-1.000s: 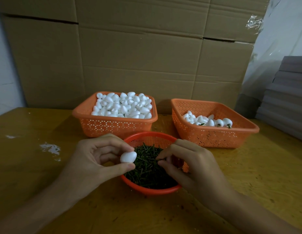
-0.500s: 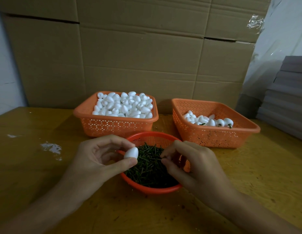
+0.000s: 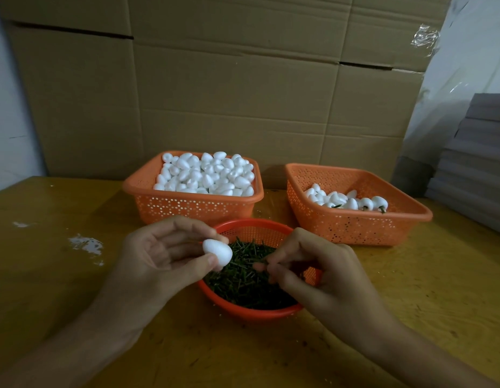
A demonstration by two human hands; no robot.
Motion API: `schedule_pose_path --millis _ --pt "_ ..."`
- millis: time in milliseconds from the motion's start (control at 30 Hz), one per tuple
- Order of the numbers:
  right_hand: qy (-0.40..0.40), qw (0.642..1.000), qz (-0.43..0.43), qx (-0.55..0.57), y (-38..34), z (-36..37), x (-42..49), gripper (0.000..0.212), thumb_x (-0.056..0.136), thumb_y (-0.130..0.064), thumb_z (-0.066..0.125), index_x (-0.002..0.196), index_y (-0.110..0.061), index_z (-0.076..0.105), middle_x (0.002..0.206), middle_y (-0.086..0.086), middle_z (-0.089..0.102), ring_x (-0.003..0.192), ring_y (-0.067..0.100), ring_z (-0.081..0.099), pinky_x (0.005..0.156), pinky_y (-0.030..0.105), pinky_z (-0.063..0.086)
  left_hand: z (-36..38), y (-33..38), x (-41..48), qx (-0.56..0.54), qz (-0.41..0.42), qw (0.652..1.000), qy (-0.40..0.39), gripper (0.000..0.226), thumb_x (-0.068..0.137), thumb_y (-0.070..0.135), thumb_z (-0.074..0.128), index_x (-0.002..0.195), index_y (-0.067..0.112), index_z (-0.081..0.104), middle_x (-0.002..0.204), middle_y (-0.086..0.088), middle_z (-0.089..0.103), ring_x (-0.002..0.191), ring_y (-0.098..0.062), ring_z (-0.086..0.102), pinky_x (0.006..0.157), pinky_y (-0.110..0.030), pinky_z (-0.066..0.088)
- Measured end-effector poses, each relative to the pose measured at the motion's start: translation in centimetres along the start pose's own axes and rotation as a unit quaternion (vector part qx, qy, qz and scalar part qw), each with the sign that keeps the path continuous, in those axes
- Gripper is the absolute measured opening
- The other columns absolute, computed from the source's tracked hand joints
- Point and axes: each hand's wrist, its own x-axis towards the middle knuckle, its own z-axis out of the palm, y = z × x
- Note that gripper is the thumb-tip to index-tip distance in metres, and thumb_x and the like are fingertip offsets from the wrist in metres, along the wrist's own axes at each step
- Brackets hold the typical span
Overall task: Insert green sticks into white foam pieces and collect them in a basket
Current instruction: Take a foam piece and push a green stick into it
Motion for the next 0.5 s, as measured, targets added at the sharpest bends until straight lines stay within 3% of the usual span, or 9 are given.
schedule_pose_path --millis 300,500 --pt "-0.001 0.999 -0.044 0.008 -0.7 0.2 0.0 0.009 0.100 -0.011 0.072 0.099 -0.015 0.064 0.088 -0.014 0.078 0.087 0.007 0.078 0.072 0.023 0.058 0.3 -0.2 -0.2 -0.013 -0.006 1.000 -0.022 0.029 0.072 0.026 0.085 0.099 0.016 0.079 0.111 -0.015 0.078 0.099 -0.040 0.077 0.085 -0.038 0.064" --pt "-0.011 0.999 -0.033 -0.009 -1.3 0.3 -0.1 0.010 0.100 -0.015 0.072 0.099 -0.017 0.062 0.086 -0.015 0.077 0.082 0.003 0.076 0.069 0.014 0.051 0.6 -0.1 -0.5 -0.012 -0.003 0.998 -0.061 0.027 0.073 0.023 0.086 0.098 0.017 0.080 0.110 -0.013 0.078 0.102 -0.035 0.077 0.084 -0.030 0.062"
